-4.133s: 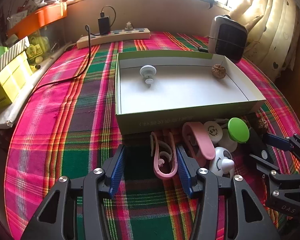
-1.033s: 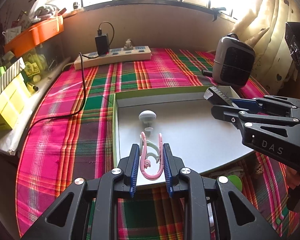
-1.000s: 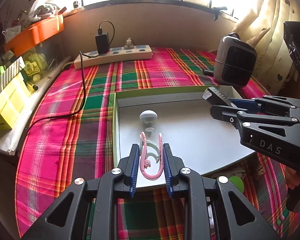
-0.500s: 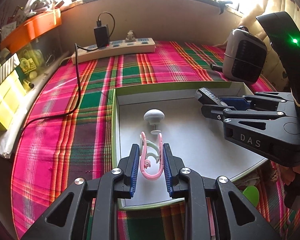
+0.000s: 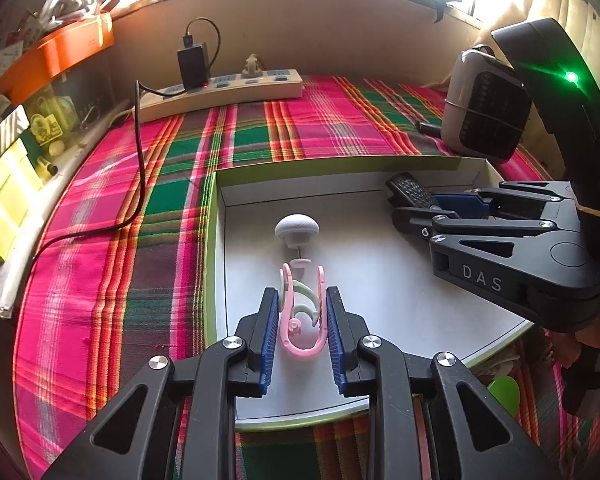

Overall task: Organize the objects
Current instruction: 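Lift the black remote and pink clip and carry both into the box, then open both tools to drop remote and pink clip in the box, withdraw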

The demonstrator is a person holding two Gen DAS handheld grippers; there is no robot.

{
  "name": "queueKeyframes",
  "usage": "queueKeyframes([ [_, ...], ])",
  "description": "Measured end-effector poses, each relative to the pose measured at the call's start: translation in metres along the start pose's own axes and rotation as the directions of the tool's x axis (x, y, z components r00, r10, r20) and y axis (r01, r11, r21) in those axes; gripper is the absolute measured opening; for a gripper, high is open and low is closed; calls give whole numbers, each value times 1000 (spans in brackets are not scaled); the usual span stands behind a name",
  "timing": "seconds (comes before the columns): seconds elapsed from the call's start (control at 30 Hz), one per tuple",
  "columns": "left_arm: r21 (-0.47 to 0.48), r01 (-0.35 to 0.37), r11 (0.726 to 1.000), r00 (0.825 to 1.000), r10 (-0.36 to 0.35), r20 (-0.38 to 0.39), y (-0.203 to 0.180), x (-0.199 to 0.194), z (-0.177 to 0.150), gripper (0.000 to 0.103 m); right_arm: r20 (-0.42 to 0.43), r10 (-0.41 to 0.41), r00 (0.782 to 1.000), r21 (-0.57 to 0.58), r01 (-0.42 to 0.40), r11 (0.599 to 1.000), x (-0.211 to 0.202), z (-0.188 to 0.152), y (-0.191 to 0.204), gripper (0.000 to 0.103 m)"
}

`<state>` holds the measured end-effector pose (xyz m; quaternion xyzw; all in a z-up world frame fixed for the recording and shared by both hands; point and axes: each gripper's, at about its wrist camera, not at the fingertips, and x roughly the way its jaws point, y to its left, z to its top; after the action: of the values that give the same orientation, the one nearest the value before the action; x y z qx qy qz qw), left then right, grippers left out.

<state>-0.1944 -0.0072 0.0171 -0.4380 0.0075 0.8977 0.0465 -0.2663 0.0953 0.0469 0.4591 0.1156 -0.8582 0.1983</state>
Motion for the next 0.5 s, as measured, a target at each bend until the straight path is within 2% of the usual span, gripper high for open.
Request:
queueKeyframes([
  [0.5,0,5,1000,1000,-5,-1,0,1,0,22,3,0,1000,7,0,1000,2,1,0,29],
])
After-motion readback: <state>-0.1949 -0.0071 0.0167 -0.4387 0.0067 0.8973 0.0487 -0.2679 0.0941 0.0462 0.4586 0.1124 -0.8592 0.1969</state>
